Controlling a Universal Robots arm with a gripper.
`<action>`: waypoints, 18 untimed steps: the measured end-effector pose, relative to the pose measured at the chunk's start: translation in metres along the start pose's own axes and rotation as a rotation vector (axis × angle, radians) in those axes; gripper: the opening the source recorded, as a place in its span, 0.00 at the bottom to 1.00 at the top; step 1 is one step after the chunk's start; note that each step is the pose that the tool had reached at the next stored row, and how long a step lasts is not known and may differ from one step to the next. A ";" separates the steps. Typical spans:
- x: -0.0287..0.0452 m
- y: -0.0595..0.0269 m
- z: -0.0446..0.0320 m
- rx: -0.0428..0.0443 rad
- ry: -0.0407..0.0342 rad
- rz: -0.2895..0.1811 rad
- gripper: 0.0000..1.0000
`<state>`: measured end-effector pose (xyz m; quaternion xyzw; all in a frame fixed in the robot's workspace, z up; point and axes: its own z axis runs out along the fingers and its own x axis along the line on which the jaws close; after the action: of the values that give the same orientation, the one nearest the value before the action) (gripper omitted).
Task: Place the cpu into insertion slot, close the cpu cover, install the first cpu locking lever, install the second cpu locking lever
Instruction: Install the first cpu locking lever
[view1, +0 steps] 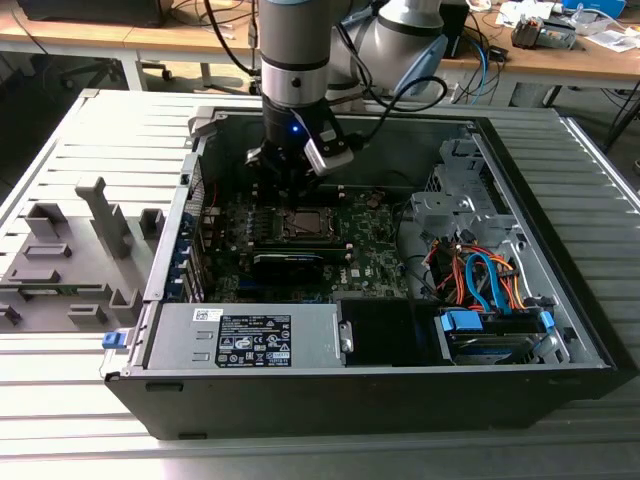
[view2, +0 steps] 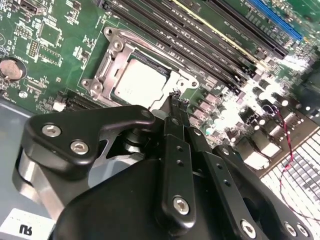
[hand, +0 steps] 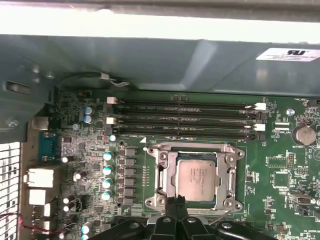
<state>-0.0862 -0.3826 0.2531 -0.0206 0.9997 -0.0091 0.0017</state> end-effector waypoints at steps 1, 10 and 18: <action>0.0015 0.0004 -0.0008 0.0001 -0.0009 0.000 0.11; 0.0280 0.0097 -0.0037 0.0007 -0.0133 0.000 0.11; 0.0354 0.0261 -0.0047 0.0002 -0.0169 0.000 0.11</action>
<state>-0.1226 -0.3579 0.2572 -0.0205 0.9997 -0.0091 0.0102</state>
